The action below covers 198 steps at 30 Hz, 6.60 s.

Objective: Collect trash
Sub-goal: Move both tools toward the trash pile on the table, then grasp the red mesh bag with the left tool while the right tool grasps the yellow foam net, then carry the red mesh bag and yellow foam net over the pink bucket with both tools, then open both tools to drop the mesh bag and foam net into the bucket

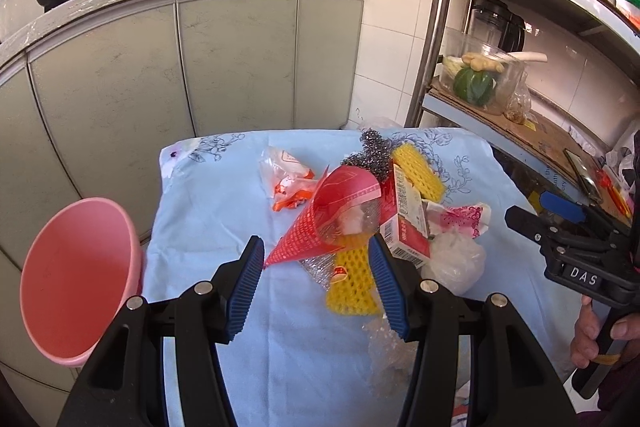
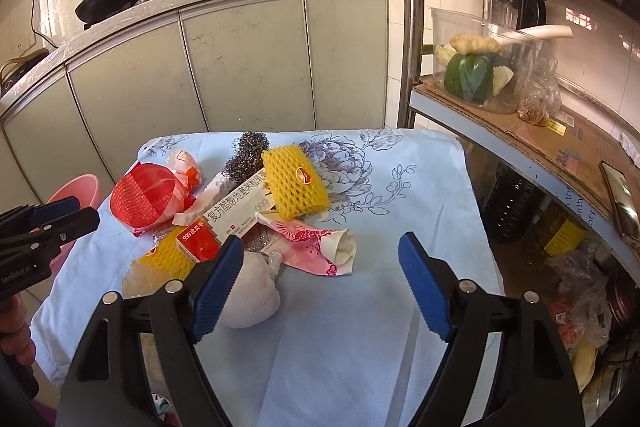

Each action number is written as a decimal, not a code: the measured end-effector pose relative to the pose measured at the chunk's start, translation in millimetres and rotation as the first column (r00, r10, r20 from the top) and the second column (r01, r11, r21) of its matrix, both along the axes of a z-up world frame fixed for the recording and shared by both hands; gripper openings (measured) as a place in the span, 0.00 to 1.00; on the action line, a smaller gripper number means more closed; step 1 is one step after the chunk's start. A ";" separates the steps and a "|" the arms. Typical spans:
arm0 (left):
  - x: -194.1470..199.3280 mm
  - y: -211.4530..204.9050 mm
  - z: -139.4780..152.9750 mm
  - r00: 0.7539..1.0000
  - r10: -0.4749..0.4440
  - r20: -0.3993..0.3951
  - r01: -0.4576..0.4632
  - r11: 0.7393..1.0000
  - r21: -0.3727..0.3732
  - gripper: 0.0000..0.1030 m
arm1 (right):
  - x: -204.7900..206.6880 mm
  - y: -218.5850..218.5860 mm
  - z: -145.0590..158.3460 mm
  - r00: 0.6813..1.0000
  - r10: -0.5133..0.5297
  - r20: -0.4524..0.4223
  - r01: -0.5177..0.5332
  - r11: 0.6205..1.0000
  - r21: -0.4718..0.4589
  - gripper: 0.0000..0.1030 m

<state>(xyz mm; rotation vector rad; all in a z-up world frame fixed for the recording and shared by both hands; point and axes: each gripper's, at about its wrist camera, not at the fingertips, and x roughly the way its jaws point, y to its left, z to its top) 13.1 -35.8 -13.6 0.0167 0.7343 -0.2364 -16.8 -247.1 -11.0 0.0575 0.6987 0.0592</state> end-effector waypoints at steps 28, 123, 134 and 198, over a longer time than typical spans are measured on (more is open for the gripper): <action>31.4 -5.1 -3.7 1.000 0.023 -0.003 -0.023 0.999 0.021 0.00 | 4.9 -6.8 -10.4 0.999 0.023 -0.034 -0.021 0.998 0.054 0.54; -15.6 176.0 20.4 0.870 0.490 0.054 -0.489 0.872 -0.034 0.00 | 75.1 199.9 33.9 0.886 0.459 -0.063 -0.456 0.888 0.060 0.10; -20.6 220.6 5.8 0.811 0.585 0.025 -0.585 0.811 -0.017 0.00 | 72.3 269.6 33.4 0.809 0.582 -0.079 -0.579 0.813 0.062 0.10; -25.6 278.0 -33.7 0.731 0.679 -0.069 -0.682 0.730 -0.050 0.42 | 87.5 356.6 -10.2 0.708 0.675 -0.208 -0.671 0.734 0.100 0.43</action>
